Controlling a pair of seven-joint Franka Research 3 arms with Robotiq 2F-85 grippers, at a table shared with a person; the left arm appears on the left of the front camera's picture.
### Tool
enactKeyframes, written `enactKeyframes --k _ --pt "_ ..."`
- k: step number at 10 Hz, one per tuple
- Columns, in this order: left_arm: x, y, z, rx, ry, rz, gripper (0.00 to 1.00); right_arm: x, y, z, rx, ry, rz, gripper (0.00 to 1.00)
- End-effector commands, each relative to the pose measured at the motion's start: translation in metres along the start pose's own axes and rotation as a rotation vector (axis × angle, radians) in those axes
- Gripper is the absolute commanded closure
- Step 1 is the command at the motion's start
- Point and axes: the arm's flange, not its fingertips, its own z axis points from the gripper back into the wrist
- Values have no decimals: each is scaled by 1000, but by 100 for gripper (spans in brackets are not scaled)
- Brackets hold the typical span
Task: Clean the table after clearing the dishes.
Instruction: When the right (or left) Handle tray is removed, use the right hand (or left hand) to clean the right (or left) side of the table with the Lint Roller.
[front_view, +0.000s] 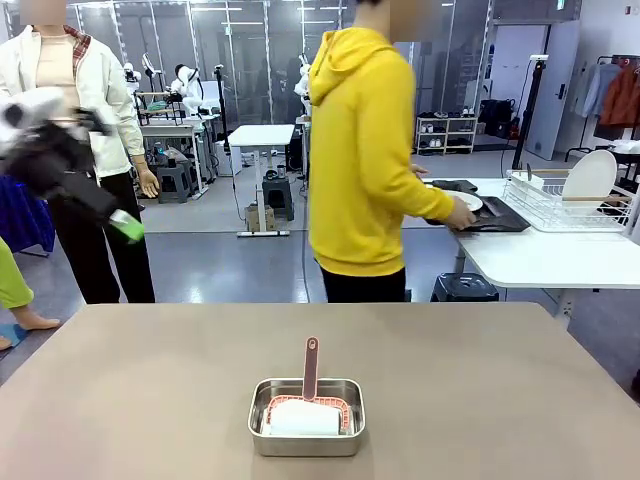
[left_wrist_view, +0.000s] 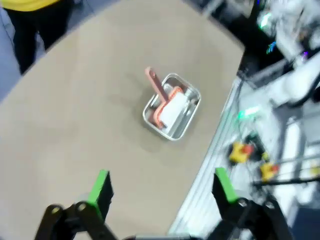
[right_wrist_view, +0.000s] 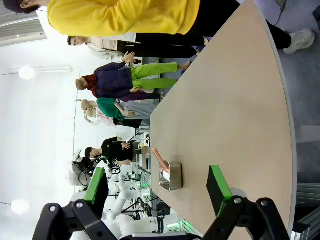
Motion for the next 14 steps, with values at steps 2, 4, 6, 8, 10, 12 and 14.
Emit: enactKeyframes --k 2,4,6,8,10,12,14 --pt "86 -12 -74 152 297 -259 0 -1 3 1 1 -2 6 0" --pt "128 -37 -137 114 442 -408 0 -1 3 1 1 -2 6 0" --pt "132 -49 -174 53 484 -468 0 -1 3 1 1 -2 6 0" --pt "125 -52 -164 71 442 -428 0 -1 3 1 1 -2 6 0" --pt "125 -52 -164 71 442 -428 0 -1 3 1 1 -2 6 0" --pt "151 -38 -198 48 546 -494 0 -1 3 1 1 -2 6 0" --pt "177 -26 -237 10 611 -539 0 -1 3 1 1 -2 6 0"
